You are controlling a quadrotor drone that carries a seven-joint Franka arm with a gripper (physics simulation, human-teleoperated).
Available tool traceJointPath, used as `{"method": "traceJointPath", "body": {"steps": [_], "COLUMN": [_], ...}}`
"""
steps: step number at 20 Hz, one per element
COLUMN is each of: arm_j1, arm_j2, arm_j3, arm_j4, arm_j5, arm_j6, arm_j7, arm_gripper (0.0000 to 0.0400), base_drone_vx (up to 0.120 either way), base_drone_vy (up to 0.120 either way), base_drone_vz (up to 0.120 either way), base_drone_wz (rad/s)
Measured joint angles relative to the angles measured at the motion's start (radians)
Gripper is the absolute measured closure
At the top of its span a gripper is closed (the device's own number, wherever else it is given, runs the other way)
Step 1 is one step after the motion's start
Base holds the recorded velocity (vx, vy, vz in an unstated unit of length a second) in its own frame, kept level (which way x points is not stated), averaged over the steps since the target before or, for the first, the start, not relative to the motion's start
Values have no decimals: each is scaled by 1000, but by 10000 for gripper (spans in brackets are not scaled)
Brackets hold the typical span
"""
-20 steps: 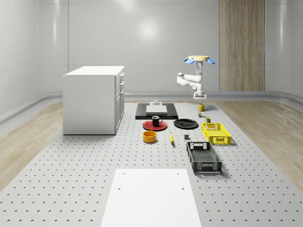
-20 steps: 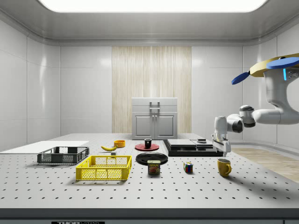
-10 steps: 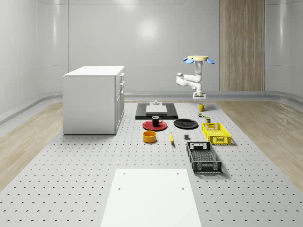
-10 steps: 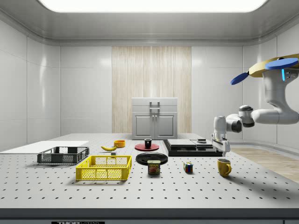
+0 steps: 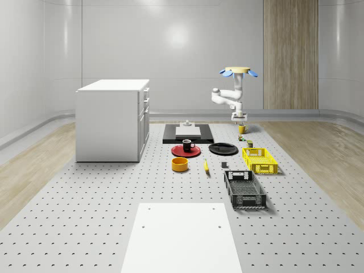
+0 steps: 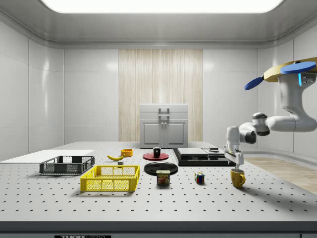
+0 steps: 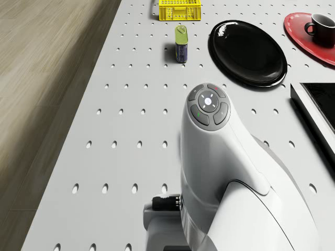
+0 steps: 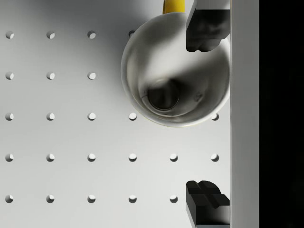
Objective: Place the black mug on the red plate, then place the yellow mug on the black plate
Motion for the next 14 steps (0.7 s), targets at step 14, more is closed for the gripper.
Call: {"method": "traceJointPath", "body": {"steps": [14], "arm_j1": [10], "arm_j2": [8], "arm_j3": [-50], "arm_j4": [3], "arm_j5": [-48], "arm_j6": [17], "arm_j7": [-5], "arm_gripper": [0], "base_drone_vx": [0], "base_drone_vy": [0], "base_drone_vz": [0], "base_drone_wz": [0]}}
